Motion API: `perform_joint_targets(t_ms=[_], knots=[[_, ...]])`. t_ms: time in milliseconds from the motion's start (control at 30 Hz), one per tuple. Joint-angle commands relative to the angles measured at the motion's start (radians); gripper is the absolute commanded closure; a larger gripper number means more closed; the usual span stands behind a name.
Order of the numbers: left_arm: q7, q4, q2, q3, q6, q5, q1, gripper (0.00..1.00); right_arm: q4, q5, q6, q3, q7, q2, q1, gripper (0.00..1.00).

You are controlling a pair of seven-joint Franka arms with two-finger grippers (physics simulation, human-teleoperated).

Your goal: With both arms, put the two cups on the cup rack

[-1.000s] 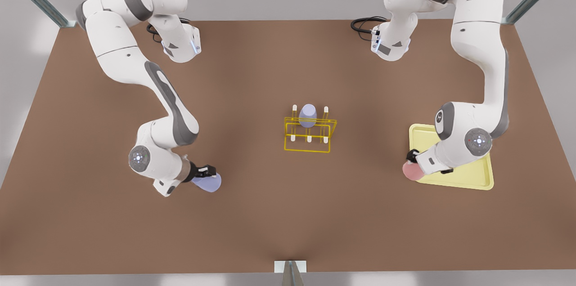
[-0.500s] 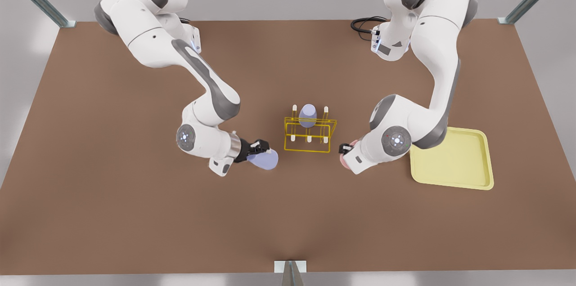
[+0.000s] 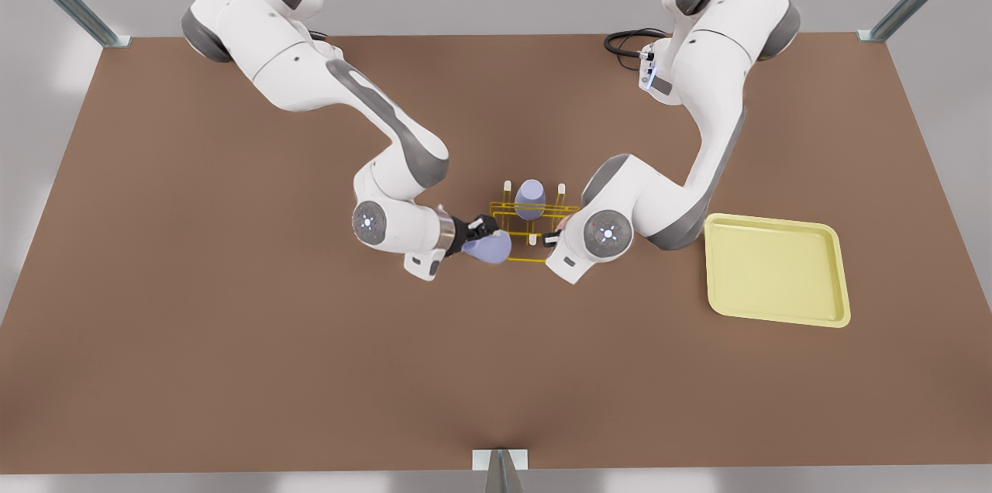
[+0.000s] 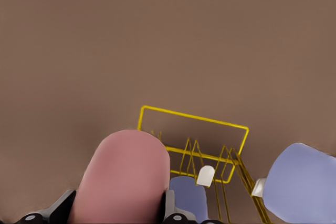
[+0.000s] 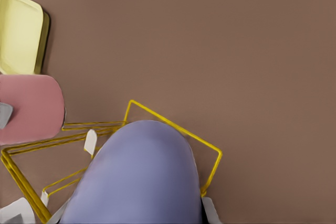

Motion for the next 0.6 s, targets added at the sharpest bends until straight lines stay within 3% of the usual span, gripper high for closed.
perform_joint_targets(t_ms=[0,133,200,233,300,367,400,500,533,567], knots=[[-0.377,0.001,0.002,-0.002,-0.002,-0.003,-0.004,0.19,0.0,-0.003,-0.003,0.001,0.017,0.007,0.006,0.2],[-0.376,0.001,0.013,-0.017,0.021,-0.002,-0.004,0.18,0.002,-0.003,0.003,0.001,0.017,0.027,0.032,0.2],[-0.371,-0.001,0.025,-0.017,0.037,0.0,-0.004,0.05,0.002,-0.003,0.003,0.001,0.017,0.028,0.04,0.19],[-0.371,-0.001,0.026,-0.017,0.037,0.0,-0.004,0.0,0.003,-0.003,0.003,0.001,0.017,0.028,0.041,0.0],[-0.365,0.002,0.023,-0.017,0.024,0.006,0.002,0.0,0.011,-0.005,0.003,0.001,0.017,0.036,0.043,0.0],[-0.345,0.088,0.016,-0.008,-0.034,0.055,0.069,0.0,0.016,-0.005,0.003,0.001,0.017,0.036,0.043,0.0],[-0.261,0.189,0.008,-0.009,-0.095,0.11,0.173,0.0,0.023,-0.005,0.003,0.001,0.017,0.035,0.043,0.0],[0.27,0.22,-0.036,-0.011,-0.271,0.176,0.339,0.0,0.089,-0.032,-0.04,-0.021,0.098,-0.022,0.02,0.0],[0.518,0.133,-0.163,0.027,-0.26,0.204,0.352,0.0,0.094,-0.19,-0.113,-0.064,0.092,-0.041,-0.032,0.0],[0.736,-0.148,-0.39,0.224,-0.132,0.16,0.226,0.0,0.117,-0.316,-0.253,-0.065,0.091,-0.047,-0.104,0.0]])
